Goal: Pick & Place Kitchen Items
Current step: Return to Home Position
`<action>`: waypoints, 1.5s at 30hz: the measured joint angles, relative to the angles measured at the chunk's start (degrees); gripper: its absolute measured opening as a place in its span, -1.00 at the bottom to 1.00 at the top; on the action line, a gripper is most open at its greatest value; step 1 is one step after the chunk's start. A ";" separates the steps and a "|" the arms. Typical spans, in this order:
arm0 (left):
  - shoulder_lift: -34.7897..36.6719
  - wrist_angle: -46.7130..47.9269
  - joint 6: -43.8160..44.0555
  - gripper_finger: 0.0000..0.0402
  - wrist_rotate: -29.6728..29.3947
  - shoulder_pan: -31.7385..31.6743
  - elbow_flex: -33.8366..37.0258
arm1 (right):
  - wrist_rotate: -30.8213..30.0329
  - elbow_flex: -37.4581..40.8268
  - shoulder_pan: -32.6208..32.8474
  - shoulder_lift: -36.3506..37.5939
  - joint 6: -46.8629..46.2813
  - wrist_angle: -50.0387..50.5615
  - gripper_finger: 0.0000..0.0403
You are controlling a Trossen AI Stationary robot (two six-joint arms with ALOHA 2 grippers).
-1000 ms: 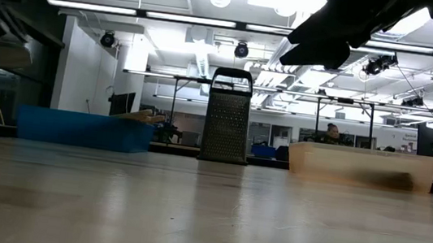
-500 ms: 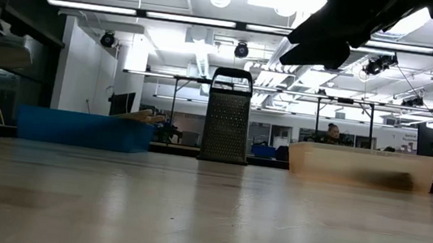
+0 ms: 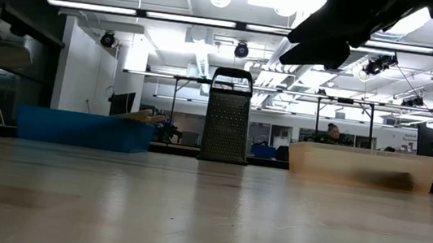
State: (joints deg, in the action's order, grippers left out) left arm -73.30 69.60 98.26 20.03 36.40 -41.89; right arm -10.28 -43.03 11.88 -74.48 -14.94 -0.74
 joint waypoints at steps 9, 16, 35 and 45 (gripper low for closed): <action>-3.26 -4.14 -1.58 -1.00 -0.86 0.00 0.00 | 0.00 -0.02 0.00 0.00 0.13 0.03 0.40; -3.23 -10.33 -6.32 -1.00 -4.01 0.00 0.00 | 0.00 -0.02 0.00 0.00 0.64 0.03 0.40; 0.50 -10.01 -10.79 -1.00 -11.35 0.00 -4.87 | -0.02 -0.02 -0.04 0.00 1.68 -0.10 0.40; 0.50 -17.29 -15.81 -1.00 -13.18 0.00 -5.97 | -0.01 -0.02 -0.04 0.00 1.68 -0.11 0.40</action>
State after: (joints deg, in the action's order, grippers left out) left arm -72.79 52.31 82.45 6.85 36.40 -47.86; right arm -10.30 -43.05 11.84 -74.48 -13.26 -0.85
